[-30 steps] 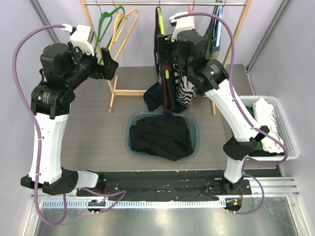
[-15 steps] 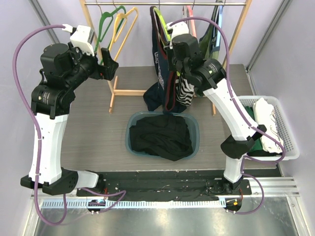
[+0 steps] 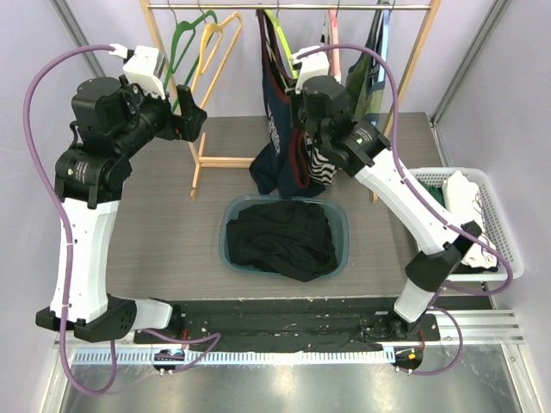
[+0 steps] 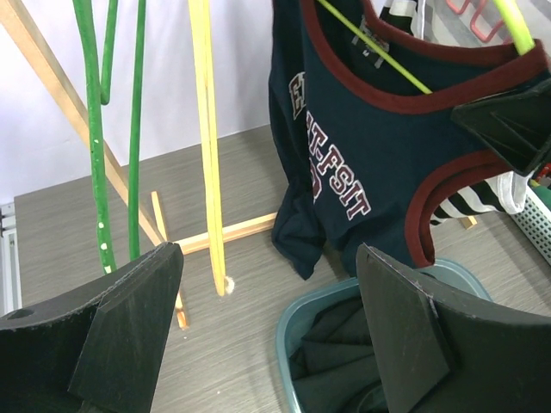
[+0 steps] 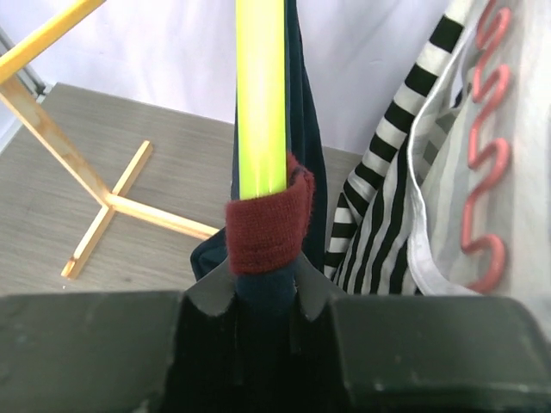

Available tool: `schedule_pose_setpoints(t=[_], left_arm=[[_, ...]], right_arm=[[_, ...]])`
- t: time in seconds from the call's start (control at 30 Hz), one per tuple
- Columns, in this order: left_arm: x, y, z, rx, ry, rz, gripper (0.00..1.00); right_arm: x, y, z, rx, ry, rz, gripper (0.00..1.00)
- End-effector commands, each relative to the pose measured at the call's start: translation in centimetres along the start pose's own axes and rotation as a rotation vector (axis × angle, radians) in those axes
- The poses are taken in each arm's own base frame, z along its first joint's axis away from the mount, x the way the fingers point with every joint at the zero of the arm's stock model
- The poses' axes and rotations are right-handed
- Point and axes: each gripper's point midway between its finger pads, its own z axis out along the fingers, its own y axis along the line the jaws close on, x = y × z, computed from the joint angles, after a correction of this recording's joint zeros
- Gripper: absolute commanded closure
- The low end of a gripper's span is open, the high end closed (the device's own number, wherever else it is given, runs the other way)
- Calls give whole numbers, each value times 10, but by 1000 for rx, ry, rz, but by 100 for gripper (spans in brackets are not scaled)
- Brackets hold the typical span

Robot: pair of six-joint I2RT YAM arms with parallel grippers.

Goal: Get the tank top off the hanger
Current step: Pick up the hanger from the clothesline.

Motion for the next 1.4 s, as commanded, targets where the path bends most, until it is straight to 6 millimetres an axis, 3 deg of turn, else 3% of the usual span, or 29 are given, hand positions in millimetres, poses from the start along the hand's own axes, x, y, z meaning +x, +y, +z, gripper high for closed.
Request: schedule_pose_setpoints(t=[0.0, 0.07, 0.2, 0.43, 0.57, 0.7, 0.83, 0.87, 0.93, 1.03, 1.07, 1.13, 1.17, 1.37], left_arm=[[-8, -1, -8, 4, -33, 10, 14], [-8, -1, -8, 4, -33, 12, 14], [-8, 0, -6, 4, -30, 8, 14], [-12, 0, -7, 2, -42, 13, 14], [-12, 1, -8, -4, -42, 19, 13], [-15, 1, -7, -7, -47, 18, 12], [-19, 0, -7, 0, -56, 17, 10], [-20, 0, -7, 1, -57, 17, 10], [-22, -1, -6, 4, -62, 16, 9], [-21, -1, -5, 9, -60, 15, 7], [-21, -2, -4, 9, -59, 15, 7], [-20, -3, -4, 15, -57, 14, 6], [-20, -4, -4, 21, -58, 16, 6], [-18, -8, -4, 47, -51, 15, 6]], right_arm=[[-86, -27, -38, 46, -330, 157, 99], [-105, -34, -52, 47, -417, 202, 99], [-117, -41, -60, 62, -483, 197, 99], [-112, -37, -56, 51, -461, 169, 99], [-97, -27, -61, -21, -403, 151, 99], [-55, -16, -70, -112, -241, 107, 99], [-18, -9, -90, -204, -143, 94, 99], [-12, -11, -103, -229, -129, 90, 99], [-10, -11, -117, -267, -132, 93, 99], [-21, -11, -151, -362, -186, 88, 99], [-34, -16, -171, -392, -238, 92, 99], [-47, -17, -192, -439, -290, 91, 99], [-63, -25, -213, -452, -350, 92, 99], [-123, -45, -285, -526, -579, 112, 99]])
